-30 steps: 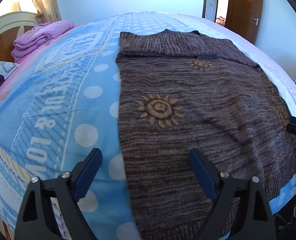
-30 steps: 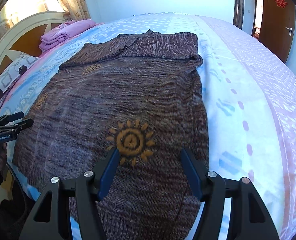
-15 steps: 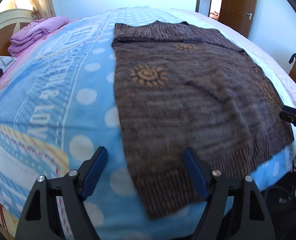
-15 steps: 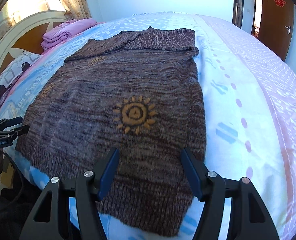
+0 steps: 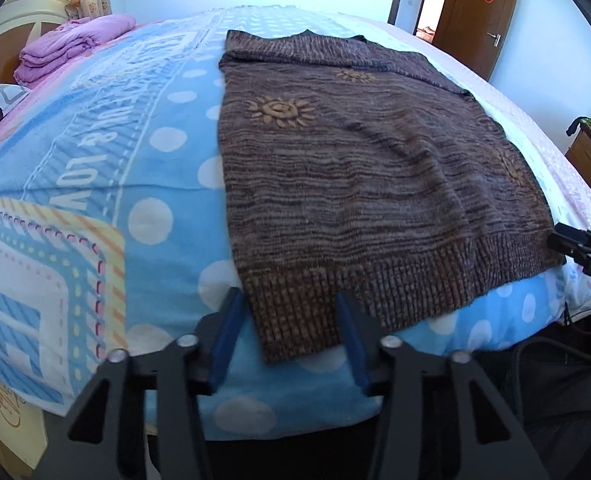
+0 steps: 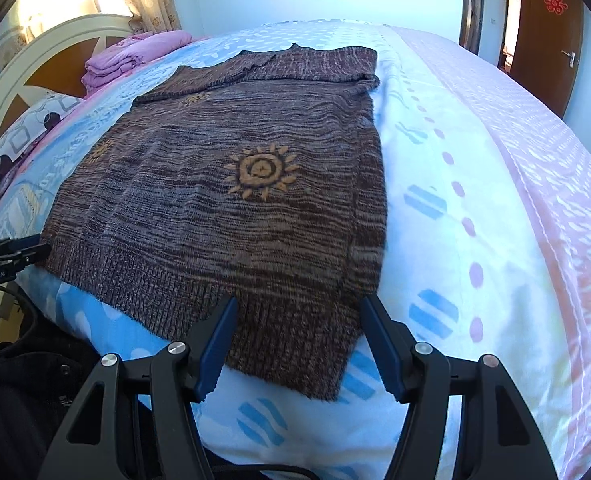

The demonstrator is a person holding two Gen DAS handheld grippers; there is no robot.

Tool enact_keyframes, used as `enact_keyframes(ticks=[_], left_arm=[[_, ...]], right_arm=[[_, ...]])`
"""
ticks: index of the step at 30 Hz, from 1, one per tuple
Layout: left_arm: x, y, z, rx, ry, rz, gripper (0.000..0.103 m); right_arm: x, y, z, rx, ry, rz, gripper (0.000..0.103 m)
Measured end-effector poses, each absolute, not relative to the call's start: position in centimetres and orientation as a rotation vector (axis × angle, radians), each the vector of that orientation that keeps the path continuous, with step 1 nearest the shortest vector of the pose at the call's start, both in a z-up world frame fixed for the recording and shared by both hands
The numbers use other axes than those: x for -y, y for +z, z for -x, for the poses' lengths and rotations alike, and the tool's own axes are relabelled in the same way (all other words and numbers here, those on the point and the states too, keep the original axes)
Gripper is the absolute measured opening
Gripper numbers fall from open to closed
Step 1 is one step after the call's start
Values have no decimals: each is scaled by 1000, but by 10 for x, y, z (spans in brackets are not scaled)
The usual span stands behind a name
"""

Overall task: Fold small clothes
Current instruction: 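Move both tools to the ribbed sweater hem and close on it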

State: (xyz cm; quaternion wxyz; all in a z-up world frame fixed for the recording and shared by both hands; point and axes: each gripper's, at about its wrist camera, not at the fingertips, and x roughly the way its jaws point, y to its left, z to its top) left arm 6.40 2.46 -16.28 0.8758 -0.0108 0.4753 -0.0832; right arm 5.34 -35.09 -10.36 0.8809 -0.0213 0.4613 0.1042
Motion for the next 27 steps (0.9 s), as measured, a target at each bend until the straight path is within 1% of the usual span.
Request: enact_keyframes(ticks=[1,2,3,5,8,18,20,21,22,24,25,26,27], left_arm=[[-25,-163,-64,-994,-180,29,30],[-25,-163,-63,-997,-193,36,20],[-25,-162,-62,-998,-205,41,14],[-22,-161,-60,-993,-214,24,10],[-22,-156,-58,-987,-221,21,8],[-32,-145,-53,-967,-226,49,8],[-34,-143,-54,-961,-229,59,8],[-34,-144,-55,-961,-228,59,8],[-35,-146,-56,-966,-226,62,8],[-36,-150,-58,-979,-223,70,8],[-36,-152,-58,-985,-221,73,8],[-37,-153,-58,-989,-224,82,8],[-38,-151,-57,-987,-226,90,8]], right_arm=[[352,-104,-52,-964,217,39,65],[354,-105,-51,-968,217,32,65],[356,-105,-50,-971,219,25,65],[358,-106,-46,-972,223,18,65],[363,-106,-40,-977,222,10,65],[375,-110,-28,-985,262,-76,64],[372,-112,-28,-979,271,-75,62],[371,-112,-28,-975,272,-70,52],[371,-112,-28,-971,279,-76,36],[377,-113,-30,-976,298,-130,21],[381,-113,-31,-978,319,-172,11],[384,-110,-30,-973,330,-195,8],[386,-108,-29,-966,332,-201,7]])
